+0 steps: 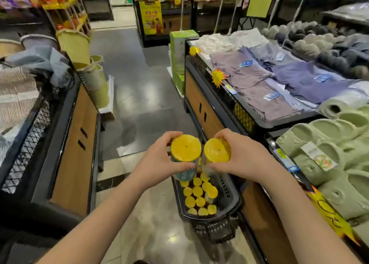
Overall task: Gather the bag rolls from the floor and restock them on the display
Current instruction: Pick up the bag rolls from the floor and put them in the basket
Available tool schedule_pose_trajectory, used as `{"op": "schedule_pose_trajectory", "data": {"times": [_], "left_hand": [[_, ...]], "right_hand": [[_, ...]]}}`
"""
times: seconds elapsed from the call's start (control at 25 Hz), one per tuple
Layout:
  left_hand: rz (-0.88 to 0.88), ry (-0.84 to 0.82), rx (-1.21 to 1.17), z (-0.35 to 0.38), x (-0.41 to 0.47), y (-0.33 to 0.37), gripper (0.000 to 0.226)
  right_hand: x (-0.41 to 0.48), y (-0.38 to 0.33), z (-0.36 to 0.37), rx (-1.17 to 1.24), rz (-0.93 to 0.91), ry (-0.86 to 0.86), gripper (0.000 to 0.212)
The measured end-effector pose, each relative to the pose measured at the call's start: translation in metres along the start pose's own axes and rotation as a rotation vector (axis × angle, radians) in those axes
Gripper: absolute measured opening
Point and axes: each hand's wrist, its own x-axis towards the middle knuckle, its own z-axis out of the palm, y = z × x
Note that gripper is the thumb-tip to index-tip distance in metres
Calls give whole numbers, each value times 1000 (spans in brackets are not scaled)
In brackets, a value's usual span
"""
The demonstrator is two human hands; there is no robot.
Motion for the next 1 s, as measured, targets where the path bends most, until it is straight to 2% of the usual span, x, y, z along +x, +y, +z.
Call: {"op": "schedule_pose_trajectory", "data": {"times": [0.2,0.32,0.44,0.56,0.8,1.0], "left_hand": [[20,-115,175,3,102,-55,96],[29,-217,177,7,157,-96,82],[-19,-322,169,18,217,-155,81],[-108,-379,178,38,260,-208,85],[-182,-437,235,151,311,-367,90],[-169,-472,471,255,330,-481,83]], "right_hand": [[88,32,27,31,77,-60,72],[139,43,51,56,144,-93,71],[198,64,92,43,232,-127,65],[241,96,143,14,294,-185,70],[310,198,317,6,356,-223,74],[324,263,452,82,430,-173,65]]}}
